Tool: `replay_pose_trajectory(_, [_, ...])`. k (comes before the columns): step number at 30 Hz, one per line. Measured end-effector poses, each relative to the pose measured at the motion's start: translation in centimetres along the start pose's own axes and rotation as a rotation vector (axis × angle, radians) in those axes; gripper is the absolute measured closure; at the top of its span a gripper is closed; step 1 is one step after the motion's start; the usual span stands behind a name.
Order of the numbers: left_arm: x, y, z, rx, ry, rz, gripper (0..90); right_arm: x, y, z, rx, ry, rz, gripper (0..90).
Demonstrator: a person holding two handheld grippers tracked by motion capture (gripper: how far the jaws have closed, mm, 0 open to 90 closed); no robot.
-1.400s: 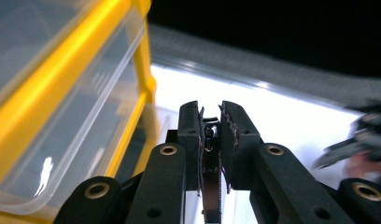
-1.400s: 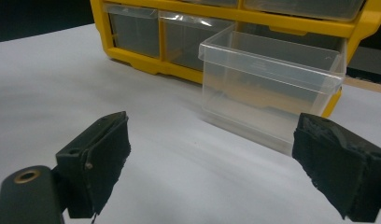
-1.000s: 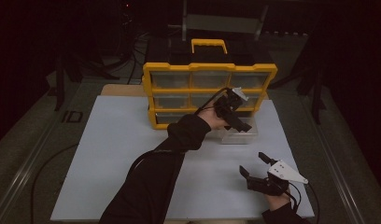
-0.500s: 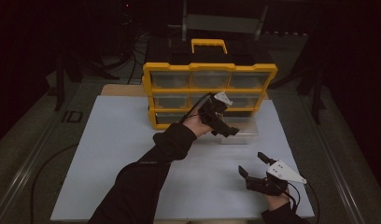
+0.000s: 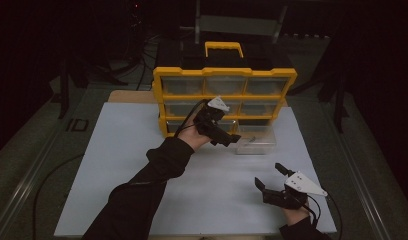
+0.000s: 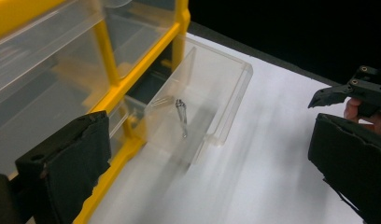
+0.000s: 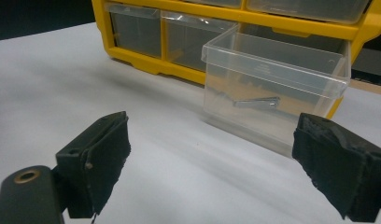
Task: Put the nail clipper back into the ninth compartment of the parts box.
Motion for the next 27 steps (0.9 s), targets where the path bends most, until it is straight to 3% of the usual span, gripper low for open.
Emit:
replay_pose_trajectory(5, [-1.5,0.4,-1.0,-0.021,-0.009,0.005,0.1,0.0,0.0,0.0,0.001,0.005,0.002,11.0])
replay_pose_trajectory(10, [-3.9,1.1,-1.5,-0.048,-0.051,0.041,0.1,0.1,0.1,0.0,0.004,0.006,0.003,11.0])
replay_pose_trajectory(15, [-5.5,1.7,-2.3,-0.060,-0.063,0.071,0.1,0.2,0.2,-0.1,0.002,0.012,0.005,11.0])
replay_pose_trajectory(27, [-8.6,2.4,-4.8,-0.089,-0.065,0.113,0.1,0.3,0.1,-0.2,0.002,0.014,0.004,11.0])
Point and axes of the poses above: each handheld gripper's, and its own axes: x roughly forward along the jaws, z roughly out of its top, y roughly to its left, the point moved 7 cm from there along x, roughly forward along the jaws, and after that the axes turned 2 degrees about x, right-handed, at the moved point
